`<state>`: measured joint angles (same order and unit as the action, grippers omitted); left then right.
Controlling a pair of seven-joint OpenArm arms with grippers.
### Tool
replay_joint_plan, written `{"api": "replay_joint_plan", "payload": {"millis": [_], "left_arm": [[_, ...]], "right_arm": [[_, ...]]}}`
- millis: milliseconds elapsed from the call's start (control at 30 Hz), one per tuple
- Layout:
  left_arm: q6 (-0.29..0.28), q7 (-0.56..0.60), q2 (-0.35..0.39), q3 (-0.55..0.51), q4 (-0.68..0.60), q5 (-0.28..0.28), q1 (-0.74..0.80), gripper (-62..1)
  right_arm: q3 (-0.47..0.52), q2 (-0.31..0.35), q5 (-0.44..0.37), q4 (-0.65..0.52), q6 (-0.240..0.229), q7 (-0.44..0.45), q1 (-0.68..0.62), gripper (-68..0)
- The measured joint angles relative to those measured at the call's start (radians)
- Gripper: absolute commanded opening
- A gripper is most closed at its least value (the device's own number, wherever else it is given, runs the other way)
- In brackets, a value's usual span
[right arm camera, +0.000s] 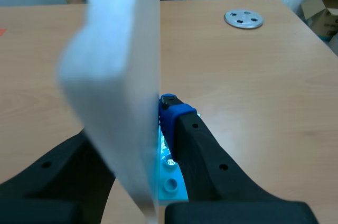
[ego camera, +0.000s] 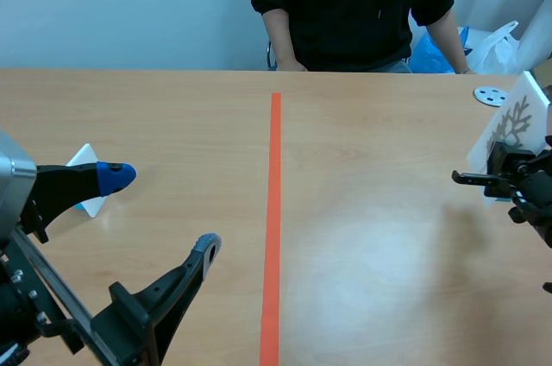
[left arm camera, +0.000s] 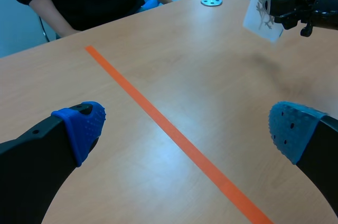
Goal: Sort the leaf by its shape. The table is split by an orange tape line. A compound leaf with several leaflets goes to the left side, a simple leaf with one blade goes to the right side. Return to the home posture when a red brick is placed on the table.
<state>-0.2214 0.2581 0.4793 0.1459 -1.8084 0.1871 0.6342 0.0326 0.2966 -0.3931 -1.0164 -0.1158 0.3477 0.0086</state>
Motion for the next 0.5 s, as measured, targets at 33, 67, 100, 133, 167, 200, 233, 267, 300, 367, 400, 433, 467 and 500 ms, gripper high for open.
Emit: {"api": "replay_joint_plan", "payload": {"millis": [33, 67, 100, 133, 167, 200, 233, 267, 300, 367, 400, 433, 467, 500], "left_arm": [[0.0, 0.0, 0.0, 0.0, 0.0, 0.0, 0.0, 1.4], [0.0, 0.0, 0.0, 0.0, 0.0, 0.0, 0.0, 1.4], [0.0, 0.0, 0.0, 0.0, 0.0, 0.0, 0.0, 1.4], [0.0, 0.0, 0.0, 0.0, 0.0, 0.0, 0.0, 1.4], [0.0, 0.0, 0.0, 0.0, 0.0, 0.0, 0.0, 1.4], [0.0, 0.0, 0.0, 0.0, 0.0, 0.0, 0.0, 1.4], [0.0, 0.0, 0.0, 0.0, 0.0, 0.0, 0.0, 1.4], [0.0, 0.0, 0.0, 0.0, 0.0, 0.0, 0.0, 1.4], [0.0, 0.0, 0.0, 0.0, 0.0, 0.0, 0.0, 1.4], [0.0, 0.0, 0.0, 0.0, 0.0, 0.0, 0.0, 1.4], [0.0, 0.0, 0.0, 0.0, 0.0, 0.0, 0.0, 1.4], [0.0, 0.0, 0.0, 0.0, 0.0, 0.0, 0.0, 1.4], [0.0, 0.0, 0.0, 0.0, 0.0, 0.0, 0.0, 1.4], [0.0, 0.0, 0.0, 0.0, 0.0, 0.0, 0.0, 1.4]], "right_arm": [[0.0, 0.0, 0.002, 0.008, -0.003, -0.018, 0.01, -59.8], [0.0, 0.0, 0.003, 0.021, -0.003, -0.024, 0.023, -59.8], [0.0, -0.001, 0.003, 0.036, -0.003, -0.025, 0.039, -59.8], [0.0, 0.0, 0.003, 0.054, -0.003, -0.025, 0.059, -59.8], [0.0, 0.0, 0.003, 0.074, -0.003, -0.026, 0.08, -59.8], [0.0, 0.0, 0.003, 0.1, -0.003, -0.028, 0.104, -59.8], [0.0, 0.0, 0.003, 0.128, -0.003, -0.037, 0.129, -59.8], [-0.001, 0.0, 0.003, 0.159, -0.003, -0.039, 0.154, -59.8], [-0.001, 0.0, 0.003, 0.188, -0.003, -0.039, 0.176, -59.8], [-0.001, 0.0, 0.003, 0.246, -0.004, -0.039, 0.214, -59.8], [-0.001, 0.0, 0.003, 0.274, -0.004, -0.039, 0.231, -59.8], [-0.001, 0.0, 0.003, 0.3, -0.006, -0.039, 0.247, -59.8], [-0.001, 0.0, 0.003, 0.327, -0.016, -0.039, 0.264, -59.8], [-0.001, 0.0, 0.003, 0.351, -0.023, -0.04, 0.279, -59.8]]}}
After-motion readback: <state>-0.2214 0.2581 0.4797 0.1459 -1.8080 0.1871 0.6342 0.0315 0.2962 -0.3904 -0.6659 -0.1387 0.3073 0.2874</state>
